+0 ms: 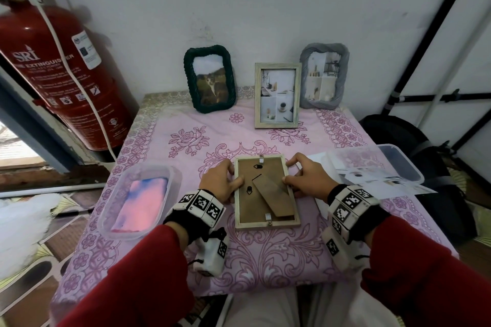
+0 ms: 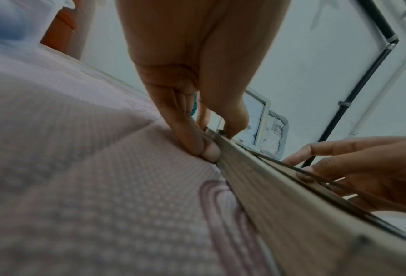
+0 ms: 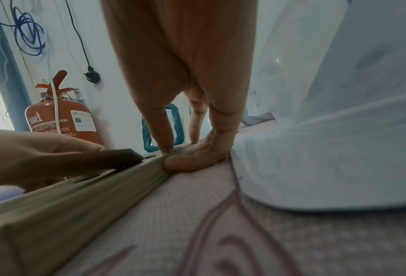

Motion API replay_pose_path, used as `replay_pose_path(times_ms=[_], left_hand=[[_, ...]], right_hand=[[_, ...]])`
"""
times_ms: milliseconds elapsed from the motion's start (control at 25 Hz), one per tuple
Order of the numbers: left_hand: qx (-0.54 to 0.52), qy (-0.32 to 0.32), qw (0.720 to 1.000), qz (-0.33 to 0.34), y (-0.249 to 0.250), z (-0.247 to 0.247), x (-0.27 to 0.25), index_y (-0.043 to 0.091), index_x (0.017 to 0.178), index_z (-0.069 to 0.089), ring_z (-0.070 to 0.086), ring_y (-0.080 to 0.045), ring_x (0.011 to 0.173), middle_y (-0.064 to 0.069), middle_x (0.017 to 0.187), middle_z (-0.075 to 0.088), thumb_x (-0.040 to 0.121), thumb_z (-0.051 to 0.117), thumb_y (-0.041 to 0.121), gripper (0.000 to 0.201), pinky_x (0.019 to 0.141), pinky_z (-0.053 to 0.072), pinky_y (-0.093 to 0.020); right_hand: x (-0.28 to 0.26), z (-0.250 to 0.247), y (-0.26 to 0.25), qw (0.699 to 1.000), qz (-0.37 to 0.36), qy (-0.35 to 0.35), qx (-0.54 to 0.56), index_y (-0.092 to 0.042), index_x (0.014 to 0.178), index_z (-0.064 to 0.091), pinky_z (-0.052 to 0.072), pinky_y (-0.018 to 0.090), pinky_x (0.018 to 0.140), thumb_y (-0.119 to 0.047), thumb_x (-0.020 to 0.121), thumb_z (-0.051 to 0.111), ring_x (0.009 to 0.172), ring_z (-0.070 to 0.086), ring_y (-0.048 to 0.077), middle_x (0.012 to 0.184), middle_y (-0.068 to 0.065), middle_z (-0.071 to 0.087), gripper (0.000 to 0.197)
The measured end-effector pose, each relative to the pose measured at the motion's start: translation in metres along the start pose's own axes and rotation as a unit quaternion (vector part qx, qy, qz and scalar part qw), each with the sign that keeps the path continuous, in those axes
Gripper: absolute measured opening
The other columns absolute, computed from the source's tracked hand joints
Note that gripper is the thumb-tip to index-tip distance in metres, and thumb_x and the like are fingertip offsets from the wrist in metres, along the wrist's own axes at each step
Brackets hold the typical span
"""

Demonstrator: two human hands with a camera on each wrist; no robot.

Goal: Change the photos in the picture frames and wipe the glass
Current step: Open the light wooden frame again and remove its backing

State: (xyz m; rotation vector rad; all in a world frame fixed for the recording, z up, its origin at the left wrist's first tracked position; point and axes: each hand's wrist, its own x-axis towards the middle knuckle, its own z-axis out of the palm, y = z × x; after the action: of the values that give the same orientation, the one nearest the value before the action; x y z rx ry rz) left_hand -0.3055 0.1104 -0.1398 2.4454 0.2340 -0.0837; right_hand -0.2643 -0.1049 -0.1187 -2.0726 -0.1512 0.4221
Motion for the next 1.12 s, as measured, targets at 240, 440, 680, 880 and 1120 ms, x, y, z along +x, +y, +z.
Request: replay_pose_path(times_ms=[240, 440, 680, 880, 1120], left_hand=[[-0.025, -0.003, 1.0, 0.011, 0.0, -0.001, 0.0, 0.012, 0.09, 0.043, 0.064, -0.031, 0.059, -0.019, 0.075, 0.069, 0.087, 0.057, 0.023, 0.018, 0.065, 0.055, -0.036], [-0.064, -0.011, 0.998, 0.01, -0.001, -0.003, -0.002, 0.011, 0.091, 0.041, 0.06, -0.028, 0.05, -0.016, 0.065, 0.064, 0.091, 0.055, 0.02, 0.017, 0.055, 0.052, -0.035], [-0.124, -0.015, 0.992, -0.028, 0.001, -0.002, -0.006, 0.012, 0.092, 0.041, 0.058, -0.025, 0.043, -0.01, 0.06, 0.06, 0.092, 0.055, 0.022, 0.018, 0.045, 0.05, -0.03], [-0.216, -0.058, 0.972, -0.076, 0.002, -0.008, -0.017, 0.009, 0.112, 0.044, 0.054, -0.021, 0.053, -0.008, 0.069, 0.057, 0.09, 0.059, 0.023, 0.029, 0.05, 0.048, -0.028], [0.043, -0.041, 0.985, 0.162, 0.019, -0.013, -0.038, 0.023, 0.105, 0.065, 0.049, -0.018, 0.102, 0.001, 0.101, 0.057, 0.073, 0.074, 0.041, 0.038, 0.091, 0.035, -0.031]], right_hand=[[-0.001, 0.0, -0.001, 1.0, 0.005, -0.003, 0.005, -0.005, 0.108, 0.047, 0.054, 0.031, 0.055, -0.002, 0.085, 0.061, 0.056, 0.053, 0.017, 0.072, 0.009, 0.052, 0.027], [0.0, 0.0, -0.001, 1.0, 0.007, -0.01, 0.006, -0.008, 0.105, 0.046, 0.053, 0.031, 0.056, -0.001, 0.086, 0.059, 0.057, 0.052, 0.017, 0.073, 0.009, 0.051, 0.024], [0.0, 0.003, 0.003, 1.0, 0.004, 0.01, 0.006, -0.006, 0.11, 0.049, 0.054, 0.027, 0.054, -0.004, 0.086, 0.061, 0.058, 0.053, 0.014, 0.07, 0.005, 0.051, 0.026], [0.003, 0.002, 0.0, 0.994, -0.015, 0.012, -0.105, -0.006, 0.121, 0.048, 0.051, 0.035, 0.08, -0.016, 0.085, 0.064, 0.086, 0.059, 0.024, 0.093, 0.012, 0.058, 0.04], [0.027, 0.01, -0.028, 0.962, -0.134, 0.043, -0.236, -0.008, 0.113, 0.061, 0.042, 0.035, 0.096, -0.019, 0.084, 0.064, 0.109, 0.052, 0.028, 0.111, 0.016, 0.059, 0.031]])
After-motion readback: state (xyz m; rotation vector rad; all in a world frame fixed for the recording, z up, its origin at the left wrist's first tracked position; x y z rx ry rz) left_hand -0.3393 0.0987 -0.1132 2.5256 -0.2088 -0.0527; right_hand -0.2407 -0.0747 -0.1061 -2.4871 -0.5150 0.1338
